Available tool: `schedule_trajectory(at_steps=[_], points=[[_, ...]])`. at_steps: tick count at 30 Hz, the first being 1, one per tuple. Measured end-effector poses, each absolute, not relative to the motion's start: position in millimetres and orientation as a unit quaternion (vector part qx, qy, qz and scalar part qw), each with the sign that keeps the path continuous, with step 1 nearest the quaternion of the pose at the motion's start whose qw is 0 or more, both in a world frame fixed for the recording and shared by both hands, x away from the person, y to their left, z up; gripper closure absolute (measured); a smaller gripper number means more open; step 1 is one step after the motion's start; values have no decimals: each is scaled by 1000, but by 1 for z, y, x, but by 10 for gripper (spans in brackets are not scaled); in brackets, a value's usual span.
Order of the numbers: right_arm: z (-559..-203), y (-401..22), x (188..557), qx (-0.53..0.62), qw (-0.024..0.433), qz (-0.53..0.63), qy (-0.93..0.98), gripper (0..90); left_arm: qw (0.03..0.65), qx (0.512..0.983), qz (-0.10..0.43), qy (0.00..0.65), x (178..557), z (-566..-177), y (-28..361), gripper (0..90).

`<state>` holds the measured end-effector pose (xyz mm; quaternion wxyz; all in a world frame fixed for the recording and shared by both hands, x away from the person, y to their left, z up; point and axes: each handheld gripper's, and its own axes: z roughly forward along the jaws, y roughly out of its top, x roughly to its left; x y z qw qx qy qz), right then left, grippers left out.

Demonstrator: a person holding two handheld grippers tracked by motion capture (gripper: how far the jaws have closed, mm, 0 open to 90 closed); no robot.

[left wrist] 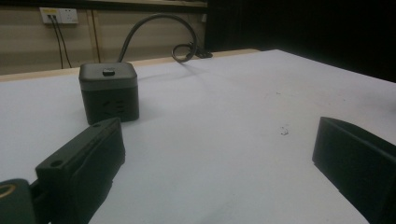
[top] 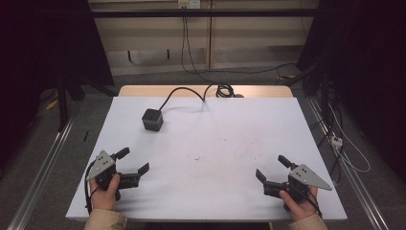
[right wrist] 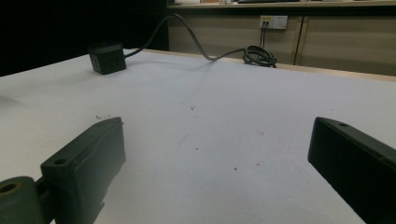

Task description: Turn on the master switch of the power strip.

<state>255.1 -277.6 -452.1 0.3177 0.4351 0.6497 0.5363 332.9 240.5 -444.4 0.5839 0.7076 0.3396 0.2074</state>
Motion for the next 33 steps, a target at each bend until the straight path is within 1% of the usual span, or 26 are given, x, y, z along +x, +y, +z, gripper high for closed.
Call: schedule_trajectory(at_steps=[6, 14, 25, 33], points=[[-452, -277, 256, 434, 318, 538, 648, 34, 588, 707, 204, 336, 333, -443, 240, 21], [-451, -276, 257, 432, 319, 538, 650, 35, 590, 703, 213, 335, 337, -441, 240, 23], [-452, -276, 258, 433, 319, 539, 648, 35, 596, 687, 214, 356, 349, -437, 240, 25], [-452, -276, 258, 433, 320, 540, 646, 36, 587, 692, 216, 360, 357, -434, 239, 30]])
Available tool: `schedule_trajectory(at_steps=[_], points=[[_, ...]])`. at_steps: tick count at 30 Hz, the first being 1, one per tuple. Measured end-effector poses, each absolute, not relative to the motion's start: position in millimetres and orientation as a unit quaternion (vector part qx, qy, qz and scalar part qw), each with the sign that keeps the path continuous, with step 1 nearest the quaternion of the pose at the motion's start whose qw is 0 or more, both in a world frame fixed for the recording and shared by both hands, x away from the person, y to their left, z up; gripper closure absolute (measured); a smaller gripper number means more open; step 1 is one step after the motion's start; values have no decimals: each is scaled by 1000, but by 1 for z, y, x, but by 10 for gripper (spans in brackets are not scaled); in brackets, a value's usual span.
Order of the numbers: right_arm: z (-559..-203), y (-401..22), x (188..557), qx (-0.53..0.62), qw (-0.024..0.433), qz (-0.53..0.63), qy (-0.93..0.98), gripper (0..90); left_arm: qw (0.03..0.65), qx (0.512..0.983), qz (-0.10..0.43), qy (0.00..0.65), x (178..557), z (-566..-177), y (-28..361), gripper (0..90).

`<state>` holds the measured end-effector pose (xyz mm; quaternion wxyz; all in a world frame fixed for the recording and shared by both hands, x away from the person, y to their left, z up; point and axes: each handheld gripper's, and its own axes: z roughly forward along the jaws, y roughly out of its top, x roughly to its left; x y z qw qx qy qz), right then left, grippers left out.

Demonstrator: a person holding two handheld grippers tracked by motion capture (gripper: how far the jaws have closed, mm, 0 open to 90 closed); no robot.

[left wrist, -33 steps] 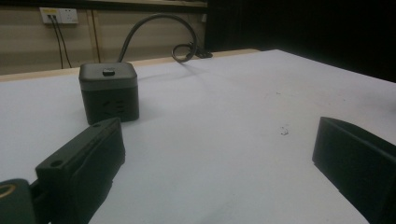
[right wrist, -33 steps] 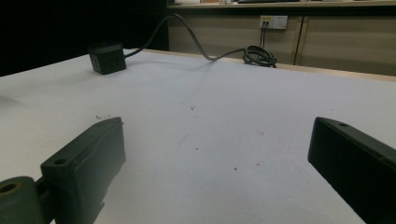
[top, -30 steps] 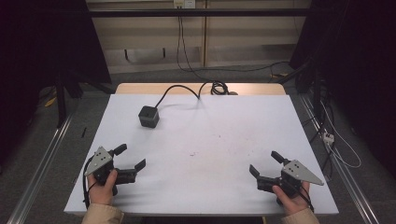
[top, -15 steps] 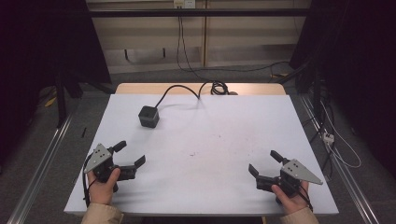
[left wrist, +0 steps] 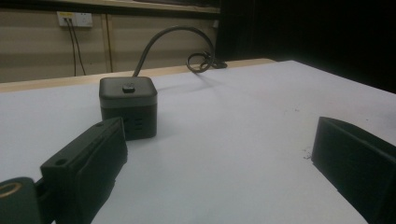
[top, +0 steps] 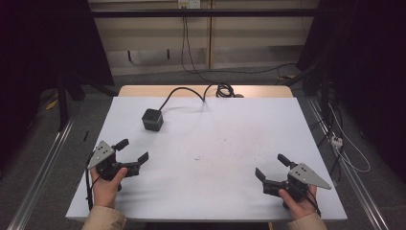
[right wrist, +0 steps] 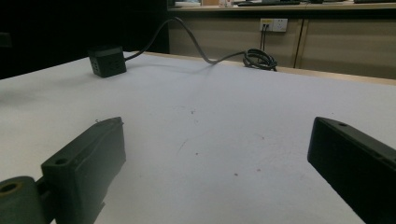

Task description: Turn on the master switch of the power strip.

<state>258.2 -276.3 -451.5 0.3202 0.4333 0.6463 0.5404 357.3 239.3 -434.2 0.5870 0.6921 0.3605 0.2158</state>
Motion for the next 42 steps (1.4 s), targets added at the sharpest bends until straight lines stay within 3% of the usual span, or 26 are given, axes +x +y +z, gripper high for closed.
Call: schedule_trajectory(at_steps=[33, 42], points=[[-451, -277, 258, 432, 322, 542, 645, 37, 566, 698, 224, 378, 401, -431, 225, 45], [-451, -278, 258, 431, 323, 543, 644, 38, 565, 697, 229, 376, 410, -431, 220, 92]])
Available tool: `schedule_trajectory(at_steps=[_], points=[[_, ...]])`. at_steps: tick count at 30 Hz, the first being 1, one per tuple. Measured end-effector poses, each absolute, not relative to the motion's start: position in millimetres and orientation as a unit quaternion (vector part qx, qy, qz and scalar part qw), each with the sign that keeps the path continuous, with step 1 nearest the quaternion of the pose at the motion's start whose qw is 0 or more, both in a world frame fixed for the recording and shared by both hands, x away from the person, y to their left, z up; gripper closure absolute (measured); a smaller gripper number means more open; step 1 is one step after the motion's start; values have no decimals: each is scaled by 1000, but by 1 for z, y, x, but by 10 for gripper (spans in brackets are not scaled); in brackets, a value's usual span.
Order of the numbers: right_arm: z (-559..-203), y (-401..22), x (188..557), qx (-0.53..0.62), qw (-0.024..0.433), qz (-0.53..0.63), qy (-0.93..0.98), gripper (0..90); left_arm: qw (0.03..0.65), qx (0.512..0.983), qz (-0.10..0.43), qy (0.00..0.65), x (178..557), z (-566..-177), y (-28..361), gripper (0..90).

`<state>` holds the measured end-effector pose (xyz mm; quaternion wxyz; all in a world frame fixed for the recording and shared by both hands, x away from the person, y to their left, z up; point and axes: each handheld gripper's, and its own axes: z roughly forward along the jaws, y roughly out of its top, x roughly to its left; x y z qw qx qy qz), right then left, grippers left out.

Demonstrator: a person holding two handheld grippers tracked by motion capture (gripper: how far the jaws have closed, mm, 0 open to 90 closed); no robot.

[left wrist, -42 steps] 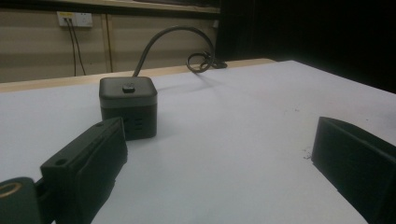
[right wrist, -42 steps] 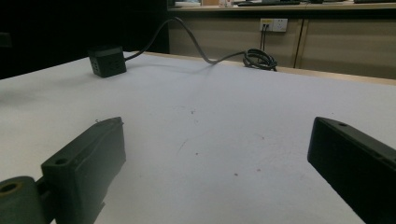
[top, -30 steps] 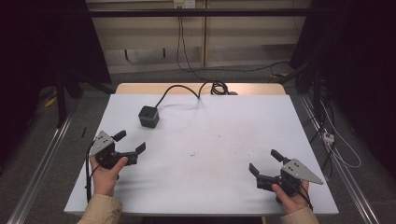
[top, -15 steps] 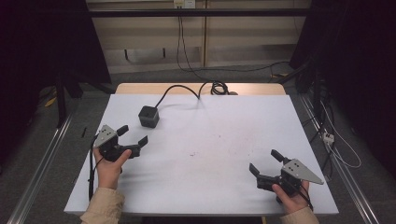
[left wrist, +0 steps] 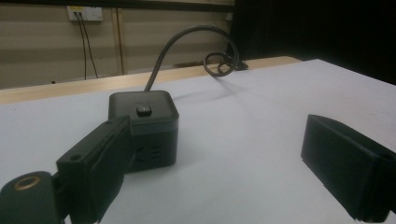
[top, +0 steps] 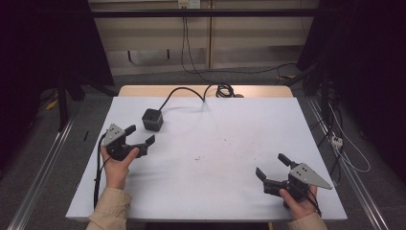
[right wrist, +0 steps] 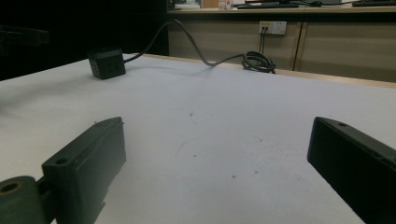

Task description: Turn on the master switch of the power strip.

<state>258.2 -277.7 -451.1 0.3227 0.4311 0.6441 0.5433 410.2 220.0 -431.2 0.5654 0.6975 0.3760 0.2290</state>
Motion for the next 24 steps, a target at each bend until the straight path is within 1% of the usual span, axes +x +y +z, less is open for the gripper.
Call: schedule_trajectory(at_steps=[5, 11, 12, 13, 15, 20, 22, 24], points=[[-451, -278, 258, 431, 322, 543, 645, 39, 560, 700, 233, 377, 415, -433, 219, 161], [-451, -278, 258, 431, 323, 543, 645, 39, 559, 699, 240, 376, 418, -433, 219, 266], [-451, -278, 258, 431, 323, 543, 645, 39, 559, 699, 242, 375, 419, -433, 219, 266], [-451, -278, 258, 431, 323, 543, 645, 39, 556, 701, 246, 374, 420, -433, 218, 299], [-451, -278, 258, 430, 323, 543, 645, 39, 552, 704, 249, 371, 422, -432, 217, 330], [-451, -278, 258, 430, 324, 543, 644, 39, 552, 705, 237, 377, 427, -434, 215, 398], [-451, -278, 258, 431, 324, 545, 643, 39, 551, 706, 236, 378, 427, -434, 215, 448], [-451, -279, 258, 430, 323, 544, 644, 39, 552, 705, 230, 382, 430, -435, 214, 476]])
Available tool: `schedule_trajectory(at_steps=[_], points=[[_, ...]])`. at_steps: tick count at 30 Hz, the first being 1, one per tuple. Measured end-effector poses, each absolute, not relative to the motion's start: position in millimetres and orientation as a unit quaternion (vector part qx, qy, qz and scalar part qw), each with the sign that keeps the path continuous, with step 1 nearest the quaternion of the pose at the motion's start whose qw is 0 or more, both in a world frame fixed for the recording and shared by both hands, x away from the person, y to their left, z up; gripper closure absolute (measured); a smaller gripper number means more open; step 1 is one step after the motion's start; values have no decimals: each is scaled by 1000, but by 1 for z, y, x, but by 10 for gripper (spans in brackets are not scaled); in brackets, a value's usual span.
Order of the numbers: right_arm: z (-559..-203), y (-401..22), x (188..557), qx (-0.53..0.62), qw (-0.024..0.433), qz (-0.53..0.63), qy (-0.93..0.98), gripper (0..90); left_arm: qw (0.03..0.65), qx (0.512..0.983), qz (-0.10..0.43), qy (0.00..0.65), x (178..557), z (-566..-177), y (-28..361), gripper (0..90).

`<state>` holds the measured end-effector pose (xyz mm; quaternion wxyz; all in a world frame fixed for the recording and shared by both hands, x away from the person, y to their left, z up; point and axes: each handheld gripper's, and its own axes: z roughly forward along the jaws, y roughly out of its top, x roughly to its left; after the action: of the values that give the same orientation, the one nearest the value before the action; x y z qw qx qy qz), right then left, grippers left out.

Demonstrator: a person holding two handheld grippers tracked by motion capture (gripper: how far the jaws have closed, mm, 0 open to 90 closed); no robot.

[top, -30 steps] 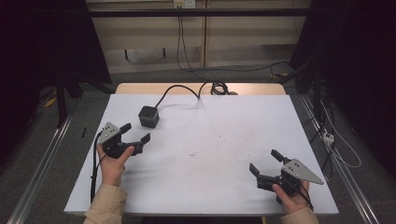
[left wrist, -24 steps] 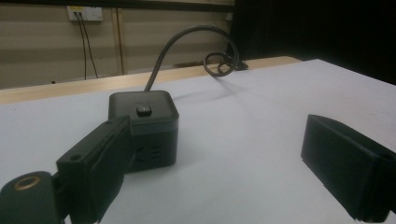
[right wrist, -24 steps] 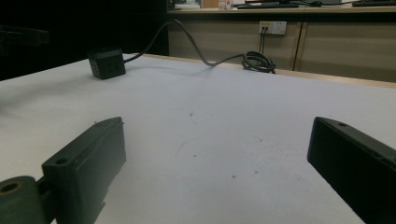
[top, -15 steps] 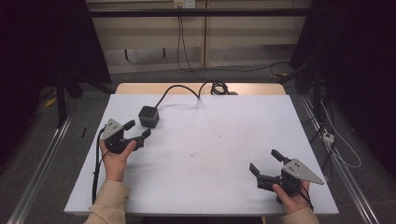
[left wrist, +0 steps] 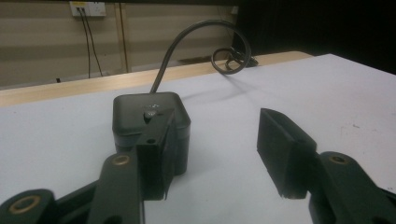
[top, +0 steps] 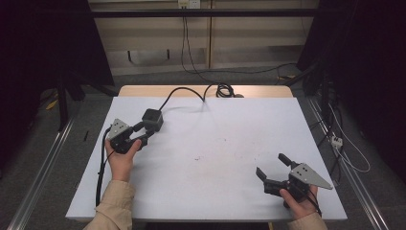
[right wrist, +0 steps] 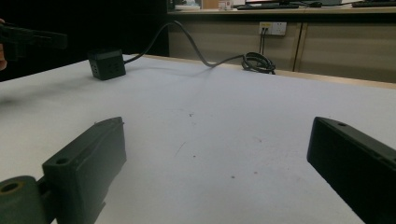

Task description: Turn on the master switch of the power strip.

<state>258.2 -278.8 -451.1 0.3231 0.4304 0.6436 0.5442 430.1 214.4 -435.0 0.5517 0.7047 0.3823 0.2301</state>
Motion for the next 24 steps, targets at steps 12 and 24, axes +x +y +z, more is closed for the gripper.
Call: schedule_trajectory(at_steps=[12, 24], points=[[-451, -279, 258, 430, 323, 546, 643, 39, 534, 710, 230, 398, 438, -439, 219, 610], [-451, -279, 258, 431, 323, 544, 643, 40, 527, 717, 224, 397, 447, -431, 218, 700]])
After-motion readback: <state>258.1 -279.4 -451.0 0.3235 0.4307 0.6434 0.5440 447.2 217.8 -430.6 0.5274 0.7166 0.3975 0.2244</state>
